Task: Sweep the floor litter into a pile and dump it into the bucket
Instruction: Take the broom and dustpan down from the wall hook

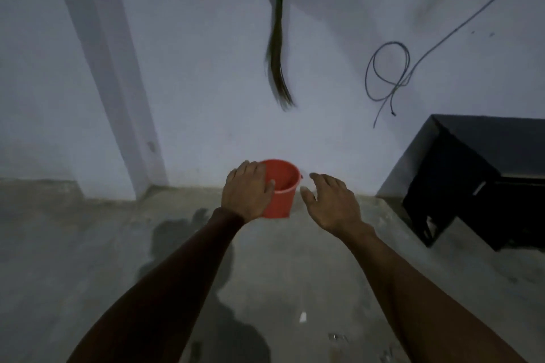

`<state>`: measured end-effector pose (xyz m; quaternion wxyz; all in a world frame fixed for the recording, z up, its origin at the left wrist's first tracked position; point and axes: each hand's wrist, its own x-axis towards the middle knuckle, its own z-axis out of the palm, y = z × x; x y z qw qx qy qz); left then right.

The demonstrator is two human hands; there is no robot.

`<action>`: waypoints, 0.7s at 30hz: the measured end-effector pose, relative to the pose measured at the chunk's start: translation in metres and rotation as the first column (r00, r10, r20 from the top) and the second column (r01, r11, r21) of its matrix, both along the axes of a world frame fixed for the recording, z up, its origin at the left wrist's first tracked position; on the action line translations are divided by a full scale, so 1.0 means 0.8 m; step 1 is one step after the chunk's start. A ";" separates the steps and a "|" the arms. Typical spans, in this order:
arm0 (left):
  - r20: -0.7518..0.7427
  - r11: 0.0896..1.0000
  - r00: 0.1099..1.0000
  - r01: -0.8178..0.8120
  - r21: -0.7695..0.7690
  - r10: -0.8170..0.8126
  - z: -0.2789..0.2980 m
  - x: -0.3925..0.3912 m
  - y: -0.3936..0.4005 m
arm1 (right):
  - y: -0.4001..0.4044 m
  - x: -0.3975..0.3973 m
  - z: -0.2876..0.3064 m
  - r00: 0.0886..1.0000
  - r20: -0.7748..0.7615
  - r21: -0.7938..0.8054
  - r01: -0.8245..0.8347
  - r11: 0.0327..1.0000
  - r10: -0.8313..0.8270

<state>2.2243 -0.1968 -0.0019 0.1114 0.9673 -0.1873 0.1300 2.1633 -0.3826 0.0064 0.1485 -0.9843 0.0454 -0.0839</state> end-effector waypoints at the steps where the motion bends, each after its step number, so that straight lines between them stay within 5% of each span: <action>1: 0.030 1.000 1.000 0.002 -0.014 -0.001 0.014 0.033 -0.004 | -0.001 0.034 0.011 1.000 0.026 0.001 0.001 1.000 -0.001; 11: 0.239 0.998 0.971 -0.010 -0.068 0.026 0.114 0.404 -0.065 | -0.048 0.415 0.096 0.952 0.303 -0.011 -0.046 0.999 0.047; 21: 0.406 0.959 0.904 -0.016 -0.283 0.135 0.311 0.729 -0.128 | -0.116 0.768 0.297 0.845 0.532 0.066 -0.106 0.992 0.055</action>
